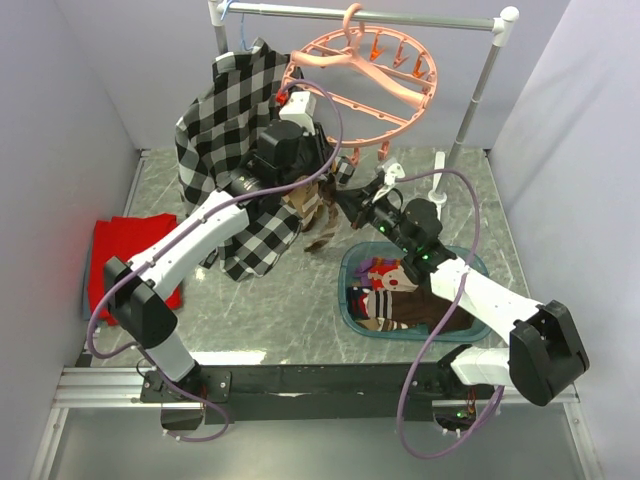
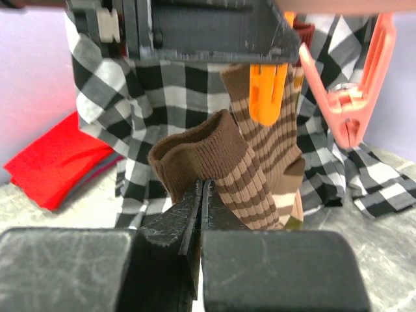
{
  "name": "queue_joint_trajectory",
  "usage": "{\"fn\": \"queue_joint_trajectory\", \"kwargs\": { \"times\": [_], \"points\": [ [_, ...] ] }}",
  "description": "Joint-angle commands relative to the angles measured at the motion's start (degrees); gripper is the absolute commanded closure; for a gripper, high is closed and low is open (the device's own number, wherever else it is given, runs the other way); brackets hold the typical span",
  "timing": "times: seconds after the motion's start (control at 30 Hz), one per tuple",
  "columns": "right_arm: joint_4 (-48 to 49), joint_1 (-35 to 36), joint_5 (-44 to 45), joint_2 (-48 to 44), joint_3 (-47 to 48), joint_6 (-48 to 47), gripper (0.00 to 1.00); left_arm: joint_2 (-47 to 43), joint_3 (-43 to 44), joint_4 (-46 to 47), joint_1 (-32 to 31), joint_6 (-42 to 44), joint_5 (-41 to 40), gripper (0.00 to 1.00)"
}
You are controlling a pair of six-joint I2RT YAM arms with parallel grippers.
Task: Clip the socks to the hanger
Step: Clamp the sock onto the hanger.
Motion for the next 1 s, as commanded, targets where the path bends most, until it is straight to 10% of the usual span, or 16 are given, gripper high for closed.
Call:
{"fn": "queue_joint_trajectory", "kwargs": {
  "times": [0.0, 0.97],
  "points": [
    [6.7, -0.9, 0.2, 0.1, 0.0, 2.1, 1.00, -3.6, -0.8, 3.1, -0.1, -0.8, 0.7, 0.99],
    [7.6, -5.0, -2.5, 5.0, 1.2, 5.4, 1.00, -4.3, -2.8, 5.1, 0.0, 1.3, 4.0, 0.99]
  ]
}}
